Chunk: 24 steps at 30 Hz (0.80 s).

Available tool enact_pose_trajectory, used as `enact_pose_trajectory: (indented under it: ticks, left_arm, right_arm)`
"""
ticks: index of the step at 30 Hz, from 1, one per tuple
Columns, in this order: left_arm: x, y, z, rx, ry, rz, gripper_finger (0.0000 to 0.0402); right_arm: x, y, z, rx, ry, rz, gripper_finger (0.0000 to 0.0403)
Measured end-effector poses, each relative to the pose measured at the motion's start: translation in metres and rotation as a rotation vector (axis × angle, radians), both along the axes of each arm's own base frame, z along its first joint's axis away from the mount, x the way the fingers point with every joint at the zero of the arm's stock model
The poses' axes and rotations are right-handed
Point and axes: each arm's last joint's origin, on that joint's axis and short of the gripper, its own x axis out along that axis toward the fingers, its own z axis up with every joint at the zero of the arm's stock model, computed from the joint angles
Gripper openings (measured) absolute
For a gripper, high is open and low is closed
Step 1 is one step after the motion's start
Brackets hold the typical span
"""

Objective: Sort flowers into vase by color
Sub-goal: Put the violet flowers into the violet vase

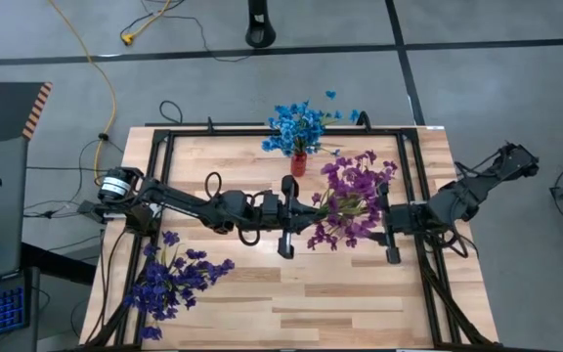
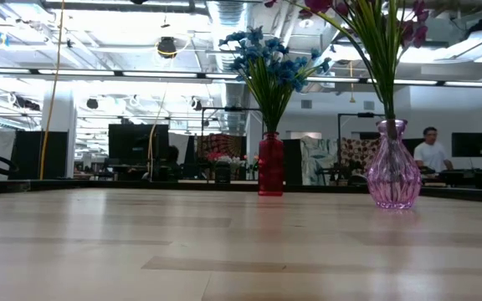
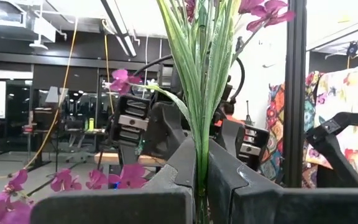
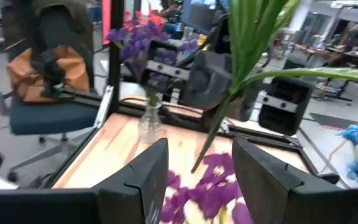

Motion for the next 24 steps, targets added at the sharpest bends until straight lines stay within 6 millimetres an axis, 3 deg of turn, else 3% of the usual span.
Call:
enact_pose_trajectory:
  ticks: [11, 24]
  left_arm:
    - [0.000, -0.001, 0.000, 0.027, -0.003, -0.035, 0.0000]
    - [0.000, -0.002, -0.001, 0.042, 0.009, -0.030, 0.0000]
  right_arm:
    - [0.033, -0.004, -0.006, -0.022, -0.038, -0.087, 0.0203]
    - [0.038, -0.007, 0.005, 0.030, -0.156, -0.105, 0.0203]
